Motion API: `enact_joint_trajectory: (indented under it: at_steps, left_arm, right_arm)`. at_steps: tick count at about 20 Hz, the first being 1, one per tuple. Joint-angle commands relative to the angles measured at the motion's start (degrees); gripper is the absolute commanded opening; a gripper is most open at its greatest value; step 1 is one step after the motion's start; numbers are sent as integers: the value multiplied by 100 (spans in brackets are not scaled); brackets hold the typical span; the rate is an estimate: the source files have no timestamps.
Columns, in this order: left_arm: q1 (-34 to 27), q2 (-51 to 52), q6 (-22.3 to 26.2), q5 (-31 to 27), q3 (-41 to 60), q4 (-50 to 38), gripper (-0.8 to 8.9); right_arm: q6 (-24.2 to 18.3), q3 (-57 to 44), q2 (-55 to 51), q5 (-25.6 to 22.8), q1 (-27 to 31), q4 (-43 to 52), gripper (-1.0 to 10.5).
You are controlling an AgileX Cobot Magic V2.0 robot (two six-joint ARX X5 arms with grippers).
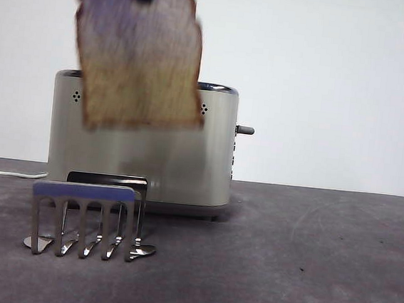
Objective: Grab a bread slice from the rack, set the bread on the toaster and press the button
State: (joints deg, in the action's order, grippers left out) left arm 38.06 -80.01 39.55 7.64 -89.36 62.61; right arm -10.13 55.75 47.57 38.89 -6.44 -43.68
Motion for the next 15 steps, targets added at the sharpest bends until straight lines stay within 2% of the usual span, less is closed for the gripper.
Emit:
enact_joint_trajectory:
  at_steps: [1, 4, 9, 15]
  left_arm:
    - [22, 37, 179, -538, -682, 44, -9]
    - [-4, 37, 651, -1075, -1335, -24, -9]
    - [-299, -98, 1637, -1088, -1408, -367, -9]
    - [-664, -612, 1773, -863, -1408, -428, -9]
  right_arm:
    - [-48, 2, 7, 15, -17, 13, -11]
    - [-46, 2, 7, 15, -17, 7, -11]
    - [-46, 2, 7, 15, -20, -61, -11]
    - [-46, 2, 7, 15, -17, -96, -11]
